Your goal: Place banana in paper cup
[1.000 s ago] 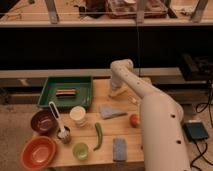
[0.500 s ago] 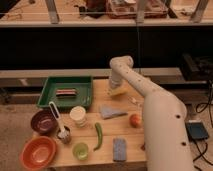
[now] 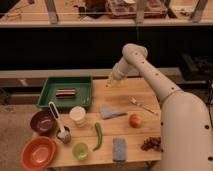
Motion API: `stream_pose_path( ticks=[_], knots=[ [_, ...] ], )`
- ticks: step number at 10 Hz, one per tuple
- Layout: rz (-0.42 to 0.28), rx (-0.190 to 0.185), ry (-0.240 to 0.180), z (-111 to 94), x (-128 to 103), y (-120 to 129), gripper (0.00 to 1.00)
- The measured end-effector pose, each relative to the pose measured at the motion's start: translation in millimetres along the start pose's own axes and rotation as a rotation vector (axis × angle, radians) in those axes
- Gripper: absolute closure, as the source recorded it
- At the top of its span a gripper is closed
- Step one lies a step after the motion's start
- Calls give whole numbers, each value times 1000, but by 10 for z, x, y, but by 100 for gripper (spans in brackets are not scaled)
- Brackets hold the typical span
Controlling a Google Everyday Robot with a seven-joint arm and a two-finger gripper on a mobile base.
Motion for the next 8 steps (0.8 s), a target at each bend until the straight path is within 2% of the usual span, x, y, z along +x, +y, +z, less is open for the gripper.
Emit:
stream_pose_path(
  ticks=[3, 5, 7, 8],
  knots=[
    [7, -8, -9, 13, 6, 1, 100],
    [13, -49, -109, 58, -132, 103, 100],
    [1, -84, -227, 112, -518, 227, 100],
    [-11, -102, -287, 143, -793, 274, 100]
  ],
)
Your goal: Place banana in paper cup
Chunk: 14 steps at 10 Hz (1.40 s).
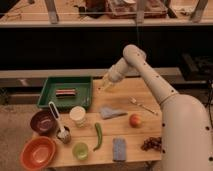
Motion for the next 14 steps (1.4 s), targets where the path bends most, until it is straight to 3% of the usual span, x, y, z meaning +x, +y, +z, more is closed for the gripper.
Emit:
stream_pose_path(
  ticks=[3, 4, 6, 7, 11, 14],
  knots=[
    [-50, -39, -175, 55, -905, 207, 100],
    [-56, -49, -229, 31, -1096, 303, 100],
    [-55, -89, -388, -2, -1469, 472, 100],
    [-57, -101, -426, -15, -1563, 502, 100],
    [-49, -106, -446, -12, -1545, 515, 100],
    [-45, -143, -519, 324, -1703, 729, 100]
  ],
)
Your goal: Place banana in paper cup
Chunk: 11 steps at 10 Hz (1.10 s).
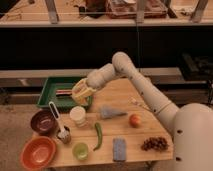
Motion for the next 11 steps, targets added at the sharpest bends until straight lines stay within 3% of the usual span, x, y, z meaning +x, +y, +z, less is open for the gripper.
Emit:
stream_pose_path(
  ticks=[2, 3, 11],
  knots=[
    [9, -24, -36, 331, 11, 100, 100],
    [11, -27, -41, 359, 18, 109, 100],
    [28, 9, -60, 276, 244, 41, 100]
  ],
)
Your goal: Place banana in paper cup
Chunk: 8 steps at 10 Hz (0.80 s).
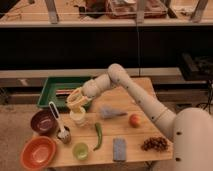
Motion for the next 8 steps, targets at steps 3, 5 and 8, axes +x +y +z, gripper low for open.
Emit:
stream_pose_path(
  ticks=[3, 5, 8],
  knots=[
    [9, 11, -6, -34, 129, -56, 88],
    [20, 16, -9, -29, 234, -66, 68],
    [28, 24, -9, -37, 302, -82, 37]
  ],
)
